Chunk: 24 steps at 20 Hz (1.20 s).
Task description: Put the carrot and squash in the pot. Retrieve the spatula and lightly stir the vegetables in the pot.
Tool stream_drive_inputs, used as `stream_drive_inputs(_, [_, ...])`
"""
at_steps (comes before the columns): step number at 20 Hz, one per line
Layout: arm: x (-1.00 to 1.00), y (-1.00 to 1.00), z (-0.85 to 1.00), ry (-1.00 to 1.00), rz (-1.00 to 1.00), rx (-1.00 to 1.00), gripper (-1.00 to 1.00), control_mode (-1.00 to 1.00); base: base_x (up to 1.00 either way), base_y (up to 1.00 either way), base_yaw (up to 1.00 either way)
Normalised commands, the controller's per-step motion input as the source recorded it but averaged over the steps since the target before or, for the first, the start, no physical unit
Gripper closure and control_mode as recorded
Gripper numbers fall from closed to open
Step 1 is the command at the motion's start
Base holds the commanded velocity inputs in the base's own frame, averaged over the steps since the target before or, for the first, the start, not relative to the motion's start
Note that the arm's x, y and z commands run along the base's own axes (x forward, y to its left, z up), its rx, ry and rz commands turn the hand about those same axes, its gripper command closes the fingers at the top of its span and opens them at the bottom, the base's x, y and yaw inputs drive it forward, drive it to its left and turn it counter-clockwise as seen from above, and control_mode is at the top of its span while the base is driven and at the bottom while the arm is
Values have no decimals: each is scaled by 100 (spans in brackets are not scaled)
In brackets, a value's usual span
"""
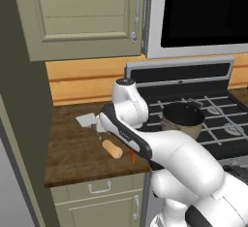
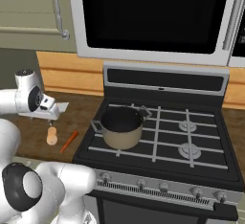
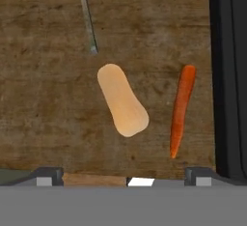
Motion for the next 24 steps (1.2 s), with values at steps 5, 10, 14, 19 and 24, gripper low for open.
stream_drive_inputs(5, [34,2,-32,5,-1,-7,-100,-100,0,0,0])
stream_drive_inputs(10, [2,-2,-65,7,0,-4,-100,-100,0,0,0])
stream_drive_inputs(14, [-11,-9,-46,3,0,0,-100,-100,0,0,0])
stream_drive_inputs(19, [-17,-11,-43,0,0,0,-100,-100,0,0,0])
stream_drive_inputs(24, [0,-1,-44,0,0,-1,-100,-100,0,0,0])
